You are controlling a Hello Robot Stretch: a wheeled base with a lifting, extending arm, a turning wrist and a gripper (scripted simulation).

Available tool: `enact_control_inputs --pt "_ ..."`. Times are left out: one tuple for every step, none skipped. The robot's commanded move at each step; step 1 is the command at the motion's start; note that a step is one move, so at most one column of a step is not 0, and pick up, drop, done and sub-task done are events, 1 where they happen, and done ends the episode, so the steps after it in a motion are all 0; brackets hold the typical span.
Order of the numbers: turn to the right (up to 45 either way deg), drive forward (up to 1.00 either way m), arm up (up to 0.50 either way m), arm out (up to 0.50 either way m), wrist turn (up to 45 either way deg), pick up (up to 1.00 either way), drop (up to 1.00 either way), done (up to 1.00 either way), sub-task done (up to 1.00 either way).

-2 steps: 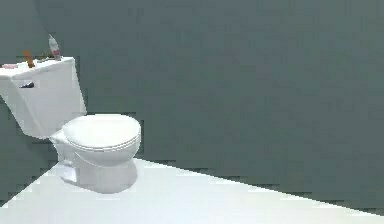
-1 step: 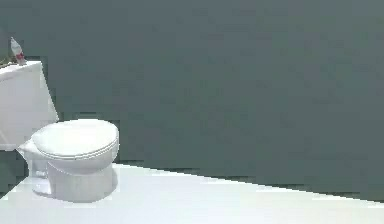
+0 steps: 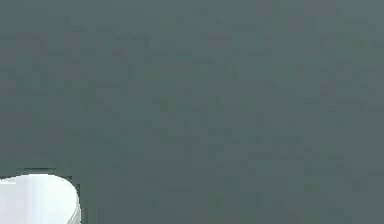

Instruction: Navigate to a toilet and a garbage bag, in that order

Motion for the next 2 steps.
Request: enact_control_inputs --pt "-45.0 0.0 0.0 0.0 0.0 0.0 0.0 0.0 0.0" --pt "0.0 0.0 0.0 0.0 0.0 0.0 0.0 0.0 1.0"
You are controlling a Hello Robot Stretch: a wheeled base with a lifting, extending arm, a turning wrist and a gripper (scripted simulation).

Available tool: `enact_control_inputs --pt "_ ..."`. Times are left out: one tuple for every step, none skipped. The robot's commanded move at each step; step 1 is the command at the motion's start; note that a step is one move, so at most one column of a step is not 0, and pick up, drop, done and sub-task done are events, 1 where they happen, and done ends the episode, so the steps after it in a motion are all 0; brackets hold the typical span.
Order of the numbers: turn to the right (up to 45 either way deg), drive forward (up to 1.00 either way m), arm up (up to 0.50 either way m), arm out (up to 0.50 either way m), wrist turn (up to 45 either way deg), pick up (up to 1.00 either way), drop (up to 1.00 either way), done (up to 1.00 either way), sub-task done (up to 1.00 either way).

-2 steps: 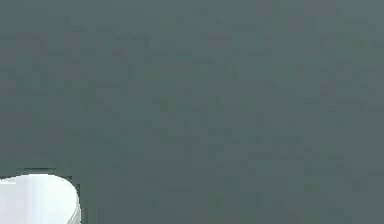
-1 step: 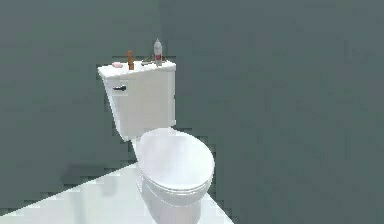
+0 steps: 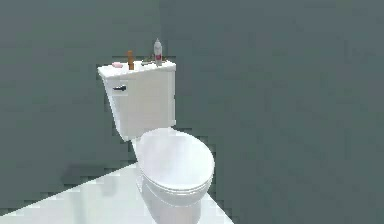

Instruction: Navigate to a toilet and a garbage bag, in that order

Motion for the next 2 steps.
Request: enact_control_inputs --pt "45.0 0.0 0.0 0.0 0.0 0.0 0.0 0.0 0.0" --pt "45.0 0.0 0.0 0.0 0.0 0.0 0.0 0.0 0.0"
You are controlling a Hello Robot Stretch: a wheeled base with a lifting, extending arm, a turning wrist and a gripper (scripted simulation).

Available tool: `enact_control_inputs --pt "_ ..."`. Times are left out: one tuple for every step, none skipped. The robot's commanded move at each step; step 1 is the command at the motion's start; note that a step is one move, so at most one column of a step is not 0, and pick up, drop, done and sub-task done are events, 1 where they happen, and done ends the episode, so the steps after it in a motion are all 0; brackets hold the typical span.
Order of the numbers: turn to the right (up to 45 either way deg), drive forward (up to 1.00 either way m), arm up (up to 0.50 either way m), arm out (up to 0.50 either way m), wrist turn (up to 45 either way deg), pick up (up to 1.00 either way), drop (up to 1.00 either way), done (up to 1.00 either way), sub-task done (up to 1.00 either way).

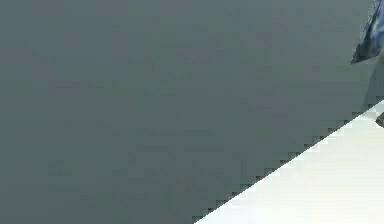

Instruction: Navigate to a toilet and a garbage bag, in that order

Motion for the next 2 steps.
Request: enact_control_inputs --pt "45.0 0.0 0.0 0.0 0.0 0.0 0.0 0.0 0.0" --pt "21.0 0.0 0.0 0.0 0.0 0.0 0.0 0.0 0.0"
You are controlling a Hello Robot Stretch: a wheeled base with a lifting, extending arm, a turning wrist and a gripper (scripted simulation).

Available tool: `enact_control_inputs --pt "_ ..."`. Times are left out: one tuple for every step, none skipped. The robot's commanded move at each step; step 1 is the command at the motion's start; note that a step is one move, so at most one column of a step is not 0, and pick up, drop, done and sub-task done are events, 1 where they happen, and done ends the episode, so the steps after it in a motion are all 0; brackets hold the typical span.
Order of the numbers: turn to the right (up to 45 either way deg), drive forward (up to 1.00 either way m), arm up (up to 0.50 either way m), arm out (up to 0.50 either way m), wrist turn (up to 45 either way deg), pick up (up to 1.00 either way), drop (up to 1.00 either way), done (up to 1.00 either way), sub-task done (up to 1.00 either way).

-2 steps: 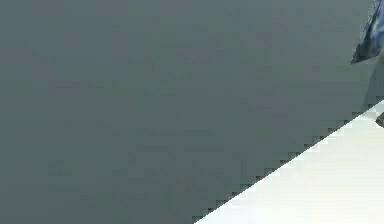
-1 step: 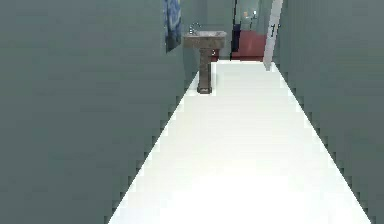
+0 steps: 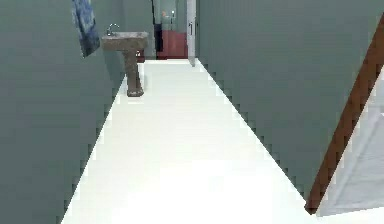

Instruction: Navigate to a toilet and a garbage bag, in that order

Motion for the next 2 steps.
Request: enact_control_inputs --pt "0.0 1.0 0.0 0.0 0.0 0.0 0.0 0.0 0.0" --pt "3.0 0.0 0.0 0.0 0.0 0.0 0.0 0.0 0.0"
